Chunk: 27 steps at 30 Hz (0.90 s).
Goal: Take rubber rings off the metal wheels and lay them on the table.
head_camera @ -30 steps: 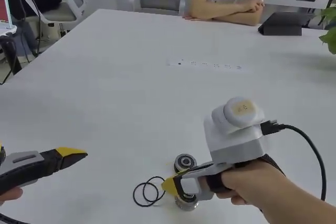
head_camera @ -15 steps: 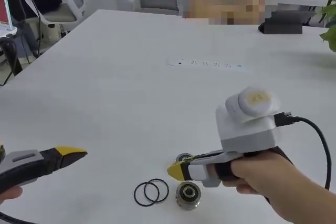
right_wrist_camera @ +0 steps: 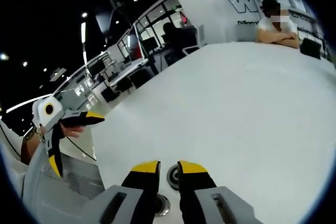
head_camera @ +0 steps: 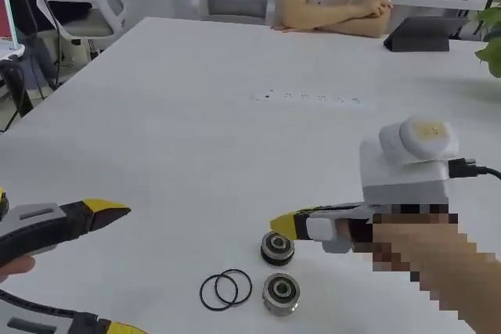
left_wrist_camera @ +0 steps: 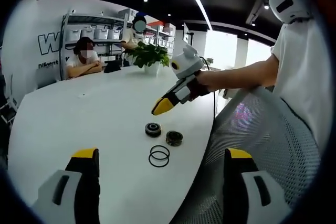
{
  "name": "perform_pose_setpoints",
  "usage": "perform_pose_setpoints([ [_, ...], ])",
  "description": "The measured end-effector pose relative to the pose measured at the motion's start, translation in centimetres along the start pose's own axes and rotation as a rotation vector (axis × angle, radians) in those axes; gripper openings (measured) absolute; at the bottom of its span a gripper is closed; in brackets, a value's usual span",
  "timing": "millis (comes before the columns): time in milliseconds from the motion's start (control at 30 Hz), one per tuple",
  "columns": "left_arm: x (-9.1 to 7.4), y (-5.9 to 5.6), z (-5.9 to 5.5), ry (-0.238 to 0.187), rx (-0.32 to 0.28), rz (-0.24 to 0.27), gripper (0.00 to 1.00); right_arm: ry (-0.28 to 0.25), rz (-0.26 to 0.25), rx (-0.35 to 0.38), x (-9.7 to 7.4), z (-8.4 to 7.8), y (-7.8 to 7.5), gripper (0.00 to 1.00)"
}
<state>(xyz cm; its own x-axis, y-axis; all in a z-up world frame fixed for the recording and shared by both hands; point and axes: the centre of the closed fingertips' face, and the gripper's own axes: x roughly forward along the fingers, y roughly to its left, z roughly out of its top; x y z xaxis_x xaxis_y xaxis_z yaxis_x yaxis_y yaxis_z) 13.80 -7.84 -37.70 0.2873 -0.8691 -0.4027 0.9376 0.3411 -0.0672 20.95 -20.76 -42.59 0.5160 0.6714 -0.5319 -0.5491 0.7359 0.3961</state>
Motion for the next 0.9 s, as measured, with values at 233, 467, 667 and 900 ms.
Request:
perform_pose_setpoints([
  [233, 0.7, 0.8, 2.5, -0.004, 0.068, -0.025, 0.96, -0.026, -0.041, -0.003, -0.6, 0.4, -1.9, 0.13],
  [467, 2.0, 1.1, 5.1, -0.004, 0.145, -0.07, 0.9, -0.02, -0.049, -0.008, -0.7, 0.0, -2.3, 0.14],
  [667, 3.6, 1.3, 7.1, -0.014, 0.199, -0.091, 0.85, -0.014, -0.049, -0.009, -0.7, -0.4, -2.8, 0.14],
  [900, 5.3, 1.4, 8.9, -0.045, 0.239, -0.113, 0.79, -0.016, -0.05, -0.006, -0.8, -0.5, -3.1, 0.15],
])
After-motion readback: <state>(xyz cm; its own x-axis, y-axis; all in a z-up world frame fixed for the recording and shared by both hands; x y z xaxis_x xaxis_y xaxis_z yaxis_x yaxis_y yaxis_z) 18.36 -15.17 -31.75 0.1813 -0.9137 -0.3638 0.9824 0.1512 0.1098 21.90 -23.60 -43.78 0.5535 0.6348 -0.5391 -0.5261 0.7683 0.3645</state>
